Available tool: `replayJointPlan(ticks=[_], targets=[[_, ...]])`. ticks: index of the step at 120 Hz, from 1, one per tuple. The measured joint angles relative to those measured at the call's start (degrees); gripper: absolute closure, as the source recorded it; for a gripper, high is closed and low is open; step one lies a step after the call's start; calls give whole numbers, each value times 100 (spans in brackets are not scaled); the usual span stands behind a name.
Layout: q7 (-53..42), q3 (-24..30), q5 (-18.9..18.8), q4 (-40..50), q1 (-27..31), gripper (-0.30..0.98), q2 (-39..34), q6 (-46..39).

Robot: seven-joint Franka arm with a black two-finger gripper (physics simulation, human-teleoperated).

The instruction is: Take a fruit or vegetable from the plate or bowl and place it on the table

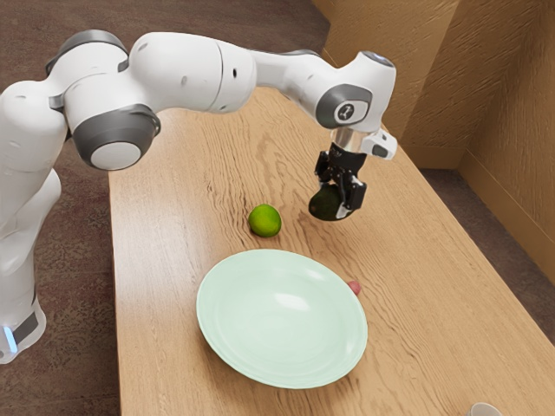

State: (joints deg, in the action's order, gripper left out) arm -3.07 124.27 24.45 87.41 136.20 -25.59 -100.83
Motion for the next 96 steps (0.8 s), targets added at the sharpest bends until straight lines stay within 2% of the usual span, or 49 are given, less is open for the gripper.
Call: replayJointPlan(ticks=[64,96], targets=[[-1,21,-20,-10,124,21,-113,93],[14,-50,-324,-737,97,21,9,559]])
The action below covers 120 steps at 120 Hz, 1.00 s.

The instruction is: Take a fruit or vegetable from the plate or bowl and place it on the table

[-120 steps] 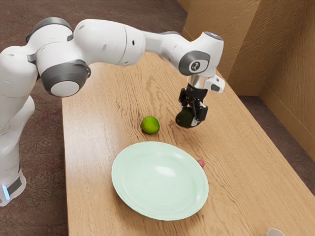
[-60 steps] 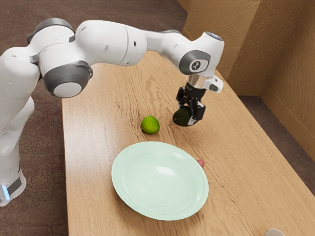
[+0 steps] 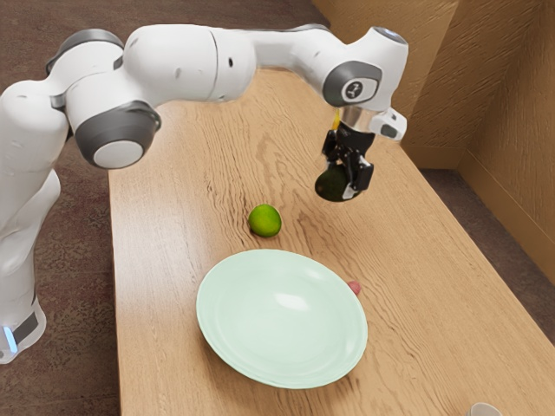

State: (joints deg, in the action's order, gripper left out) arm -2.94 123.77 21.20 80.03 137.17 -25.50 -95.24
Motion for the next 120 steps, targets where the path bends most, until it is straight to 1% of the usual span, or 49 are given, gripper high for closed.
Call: replayJointPlan(ticks=[10,41,78,120], targets=[[21,-5,-32,43,34,18,-34,135],[101,17,-36,141,46,15,-98,300],[158,16,-31,138,46,5,-98,362],[142,40,-46,125,7,2,-78,380]])
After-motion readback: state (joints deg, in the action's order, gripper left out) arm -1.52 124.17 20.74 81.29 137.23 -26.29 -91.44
